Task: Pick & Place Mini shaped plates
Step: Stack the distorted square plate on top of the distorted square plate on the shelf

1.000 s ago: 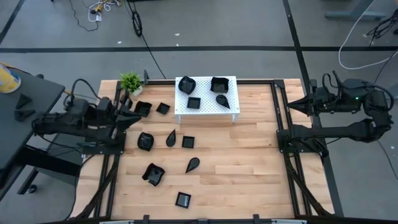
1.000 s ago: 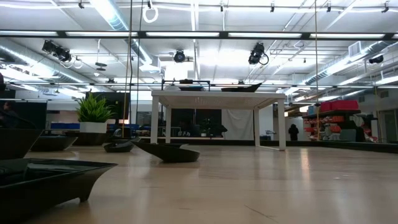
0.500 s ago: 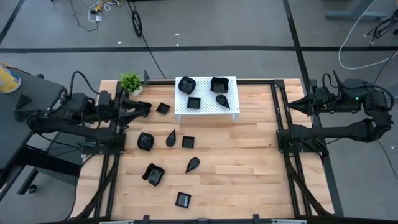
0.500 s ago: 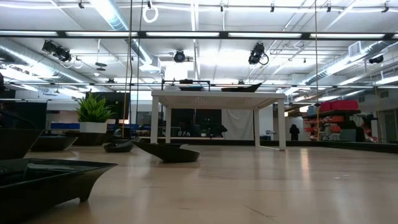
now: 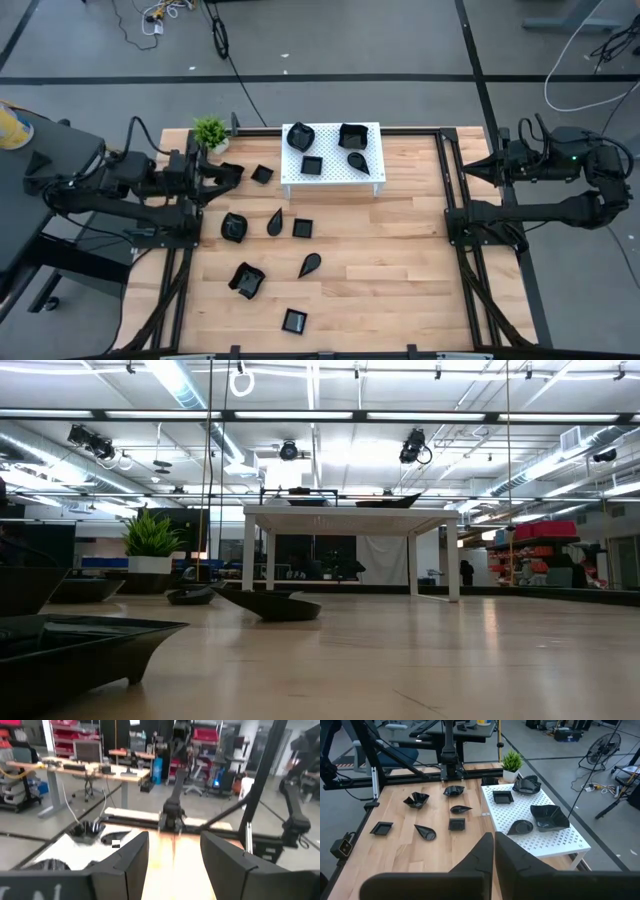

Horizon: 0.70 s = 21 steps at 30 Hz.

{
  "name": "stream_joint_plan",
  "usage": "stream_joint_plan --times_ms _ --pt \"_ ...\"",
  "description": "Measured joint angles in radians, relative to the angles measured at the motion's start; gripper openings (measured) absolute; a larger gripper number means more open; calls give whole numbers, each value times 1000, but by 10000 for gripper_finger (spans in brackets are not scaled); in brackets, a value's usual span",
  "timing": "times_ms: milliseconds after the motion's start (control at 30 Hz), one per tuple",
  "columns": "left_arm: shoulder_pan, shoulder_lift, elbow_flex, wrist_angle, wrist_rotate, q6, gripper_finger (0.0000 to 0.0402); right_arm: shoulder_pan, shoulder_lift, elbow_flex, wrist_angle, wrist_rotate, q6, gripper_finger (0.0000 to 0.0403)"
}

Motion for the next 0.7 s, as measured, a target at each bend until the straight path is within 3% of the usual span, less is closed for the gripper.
stream_joint_plan --times_ms 200,567,700 --pt "0 4 0 -28 38 -1 186 0 0 0 0 0 2 20" --pt "0 32 -1 -27 -24 57 186 0 0 0 0 0 2 20" --pt "0 39 -1 -66 38 39 185 0 0 0 0 0 2 20"
